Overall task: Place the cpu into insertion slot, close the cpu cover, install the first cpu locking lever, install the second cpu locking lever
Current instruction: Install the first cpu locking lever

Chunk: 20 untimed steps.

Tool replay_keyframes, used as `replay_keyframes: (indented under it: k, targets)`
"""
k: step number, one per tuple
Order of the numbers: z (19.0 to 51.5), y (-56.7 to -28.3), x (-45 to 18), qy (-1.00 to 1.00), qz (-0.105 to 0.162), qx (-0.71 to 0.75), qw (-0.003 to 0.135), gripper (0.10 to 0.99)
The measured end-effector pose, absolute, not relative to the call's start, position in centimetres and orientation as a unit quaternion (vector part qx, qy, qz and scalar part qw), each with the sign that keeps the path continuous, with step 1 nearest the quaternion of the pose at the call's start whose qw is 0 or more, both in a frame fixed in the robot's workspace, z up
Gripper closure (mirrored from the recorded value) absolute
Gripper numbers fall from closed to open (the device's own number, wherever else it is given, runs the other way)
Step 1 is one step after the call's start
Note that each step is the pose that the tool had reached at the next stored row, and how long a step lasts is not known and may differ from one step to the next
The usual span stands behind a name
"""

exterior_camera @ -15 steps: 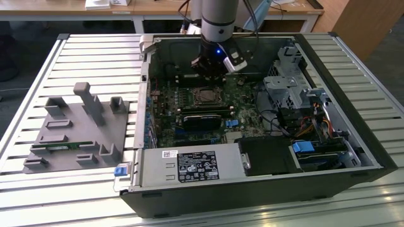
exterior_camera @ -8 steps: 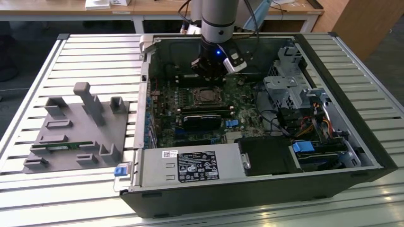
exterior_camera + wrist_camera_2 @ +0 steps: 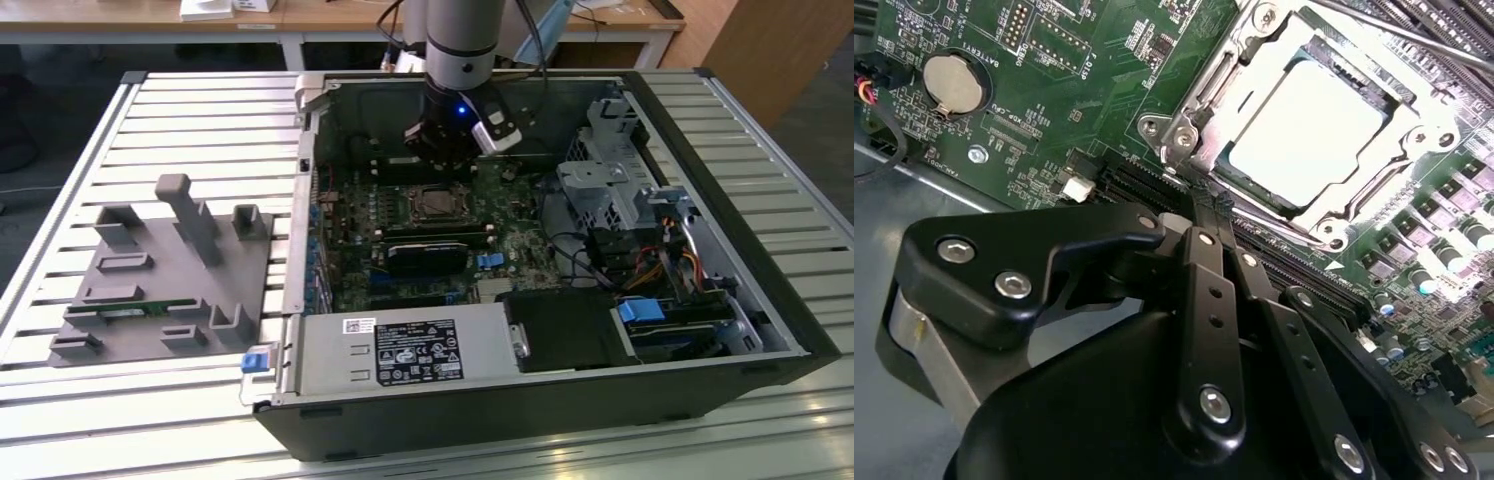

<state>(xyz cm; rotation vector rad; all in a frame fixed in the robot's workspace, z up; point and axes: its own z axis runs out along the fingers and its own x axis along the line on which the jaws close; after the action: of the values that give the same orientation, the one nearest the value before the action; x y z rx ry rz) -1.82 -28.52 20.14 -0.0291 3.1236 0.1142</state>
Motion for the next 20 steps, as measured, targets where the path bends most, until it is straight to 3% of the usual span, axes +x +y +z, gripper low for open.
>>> replay_keyframes:
  k: [20]
  targets:
    - [19.70, -28.51, -1.73, 0.999, 0.031, -0.009, 0.008, 0.980]
